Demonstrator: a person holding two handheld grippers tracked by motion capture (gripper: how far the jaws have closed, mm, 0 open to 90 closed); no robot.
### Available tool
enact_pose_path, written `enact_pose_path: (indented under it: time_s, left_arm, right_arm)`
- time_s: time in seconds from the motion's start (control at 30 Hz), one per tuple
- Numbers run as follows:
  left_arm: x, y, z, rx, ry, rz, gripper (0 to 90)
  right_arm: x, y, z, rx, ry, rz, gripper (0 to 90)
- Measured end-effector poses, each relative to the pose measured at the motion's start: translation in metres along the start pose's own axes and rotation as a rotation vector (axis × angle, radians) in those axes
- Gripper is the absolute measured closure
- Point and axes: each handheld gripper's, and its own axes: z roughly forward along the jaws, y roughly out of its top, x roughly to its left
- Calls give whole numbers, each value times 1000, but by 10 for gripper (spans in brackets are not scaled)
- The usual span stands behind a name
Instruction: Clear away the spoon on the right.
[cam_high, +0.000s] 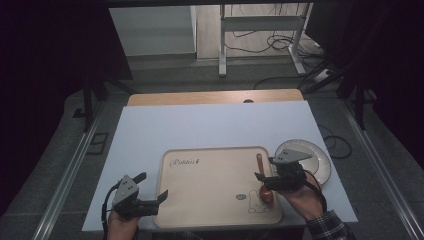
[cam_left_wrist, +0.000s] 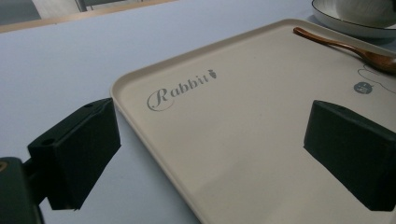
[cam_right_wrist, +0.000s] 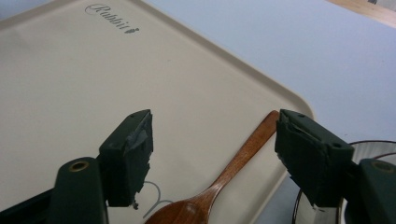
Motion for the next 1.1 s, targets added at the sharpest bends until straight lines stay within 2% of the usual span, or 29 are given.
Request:
enact_pose_path:
  time_s: [0.53,0.77,1.1]
  left_arm:
    - [0,0,1,7,-2,-4,29]
    - [1,0,0,5,0,-5,27]
    - [1,0,0,3,-2,-8,26]
  right_arm:
    - [-1,-14,-16,-36,-22,8,175]
    - [-2,-23,-23,-40,-39,11,109]
    - [-3,-30,-32,-50,-60,9,74]
